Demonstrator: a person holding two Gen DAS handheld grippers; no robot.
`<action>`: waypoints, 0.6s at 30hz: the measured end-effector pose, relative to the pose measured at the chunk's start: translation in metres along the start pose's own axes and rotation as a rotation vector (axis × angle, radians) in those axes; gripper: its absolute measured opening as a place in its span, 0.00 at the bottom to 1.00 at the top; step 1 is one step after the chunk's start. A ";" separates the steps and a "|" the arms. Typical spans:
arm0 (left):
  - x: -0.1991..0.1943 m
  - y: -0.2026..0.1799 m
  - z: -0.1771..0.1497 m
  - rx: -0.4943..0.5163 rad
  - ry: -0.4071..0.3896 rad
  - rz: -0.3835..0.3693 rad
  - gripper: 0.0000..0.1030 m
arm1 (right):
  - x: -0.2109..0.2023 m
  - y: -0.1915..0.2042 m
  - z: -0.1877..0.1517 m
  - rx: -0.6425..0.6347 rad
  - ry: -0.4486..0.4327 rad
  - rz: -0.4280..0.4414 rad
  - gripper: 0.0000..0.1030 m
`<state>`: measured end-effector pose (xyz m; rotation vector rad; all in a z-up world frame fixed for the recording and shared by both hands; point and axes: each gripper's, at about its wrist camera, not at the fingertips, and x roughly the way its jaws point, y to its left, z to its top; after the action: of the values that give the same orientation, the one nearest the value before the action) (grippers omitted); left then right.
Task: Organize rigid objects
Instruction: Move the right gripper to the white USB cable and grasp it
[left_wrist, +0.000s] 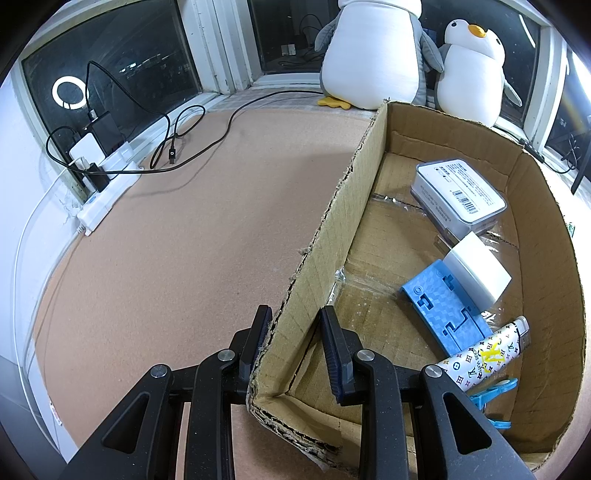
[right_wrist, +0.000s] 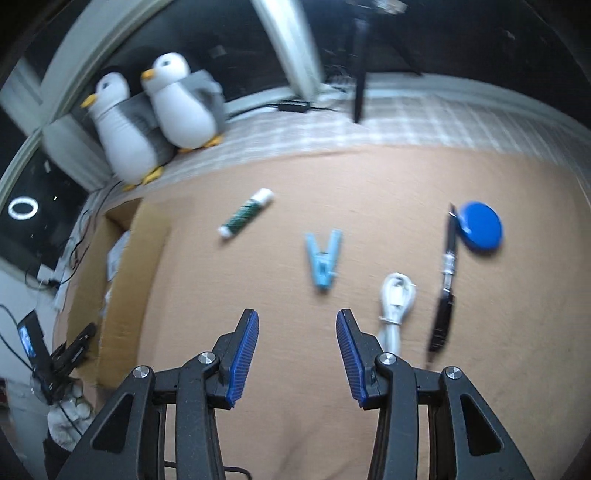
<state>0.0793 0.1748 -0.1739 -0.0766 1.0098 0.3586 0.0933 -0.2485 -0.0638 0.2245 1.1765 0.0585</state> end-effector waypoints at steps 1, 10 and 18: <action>0.000 0.000 0.000 0.000 0.000 0.000 0.27 | 0.000 -0.007 0.000 0.014 0.005 -0.008 0.39; 0.000 0.000 0.000 0.000 0.000 0.000 0.27 | 0.018 -0.049 0.000 0.098 0.051 -0.017 0.38; 0.000 0.000 0.000 0.000 0.000 0.000 0.27 | 0.033 -0.050 0.001 0.084 0.083 -0.058 0.32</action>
<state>0.0793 0.1746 -0.1739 -0.0762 1.0099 0.3587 0.1035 -0.2919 -0.1033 0.2639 1.2684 -0.0329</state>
